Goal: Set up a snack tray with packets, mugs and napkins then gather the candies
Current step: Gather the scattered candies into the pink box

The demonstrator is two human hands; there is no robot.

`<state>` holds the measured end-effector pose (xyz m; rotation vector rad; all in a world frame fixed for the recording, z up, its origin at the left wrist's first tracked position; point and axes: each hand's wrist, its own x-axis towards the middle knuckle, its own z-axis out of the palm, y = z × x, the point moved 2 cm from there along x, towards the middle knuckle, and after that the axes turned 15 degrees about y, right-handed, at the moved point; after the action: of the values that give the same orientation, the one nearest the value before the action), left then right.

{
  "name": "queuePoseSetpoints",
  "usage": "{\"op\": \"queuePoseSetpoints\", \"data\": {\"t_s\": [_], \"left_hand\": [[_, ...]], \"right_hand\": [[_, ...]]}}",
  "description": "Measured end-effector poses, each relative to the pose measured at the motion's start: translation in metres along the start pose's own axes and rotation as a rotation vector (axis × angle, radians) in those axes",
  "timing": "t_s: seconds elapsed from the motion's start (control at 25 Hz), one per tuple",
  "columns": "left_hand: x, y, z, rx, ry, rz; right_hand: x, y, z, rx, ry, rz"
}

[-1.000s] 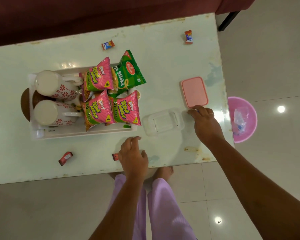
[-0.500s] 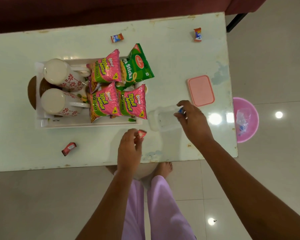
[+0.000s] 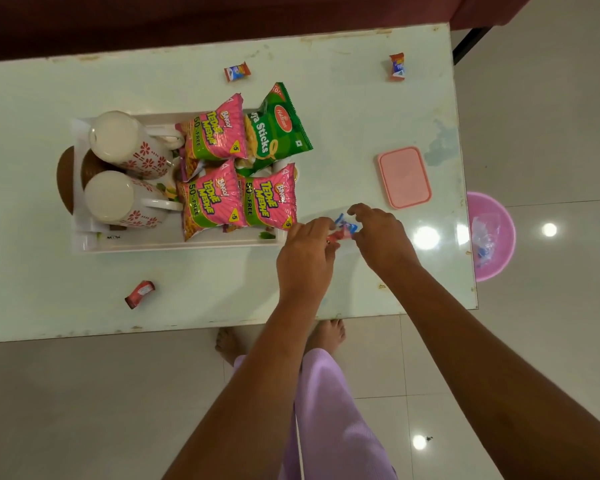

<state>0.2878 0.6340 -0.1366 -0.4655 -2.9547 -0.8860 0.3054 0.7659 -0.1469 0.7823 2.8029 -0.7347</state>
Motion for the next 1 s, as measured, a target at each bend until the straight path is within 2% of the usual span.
{"op": "queuePoseSetpoints", "data": {"t_s": [0.08, 0.24, 0.36, 0.44, 0.52, 0.6, 0.72, 0.8, 0.88, 1.0], "left_hand": [[-0.011, -0.017, -0.010, -0.109, 0.099, -0.082], [-0.040, -0.086, -0.042, -0.203, 0.262, -0.370], [-0.058, -0.154, -0.080, -0.097, 0.396, -0.538], [-0.063, -0.202, -0.108, 0.056, 0.461, -0.546], [-0.060, -0.244, -0.128, 0.145, 0.371, -0.591], [-0.057, -0.272, -0.135, 0.172, 0.176, -0.635], [-0.055, -0.291, -0.138, 0.214, -0.033, -0.509], [-0.053, -0.297, -0.142, 0.170, -0.066, -0.455], [-0.046, -0.294, -0.150, 0.020, -0.031, -0.498], [-0.023, -0.266, -0.168, -0.180, 0.061, -0.449]], "right_hand": [[-0.006, -0.009, -0.004, 0.000, 0.072, 0.001], [-0.025, -0.062, 0.006, 0.136, 0.199, -0.082], [-0.043, -0.117, 0.035, 0.241, 0.147, -0.223], [-0.058, -0.156, 0.062, 0.242, 0.059, -0.300], [-0.070, -0.191, 0.089, 0.210, -0.035, -0.343], [-0.077, -0.217, 0.109, 0.193, -0.097, -0.343], [-0.083, -0.244, 0.128, 0.175, -0.154, -0.319], [-0.084, -0.259, 0.131, 0.180, -0.168, -0.299], [-0.080, -0.268, 0.129, 0.233, -0.144, -0.226], [-0.072, -0.281, 0.116, 0.505, -0.182, 0.002]]}}
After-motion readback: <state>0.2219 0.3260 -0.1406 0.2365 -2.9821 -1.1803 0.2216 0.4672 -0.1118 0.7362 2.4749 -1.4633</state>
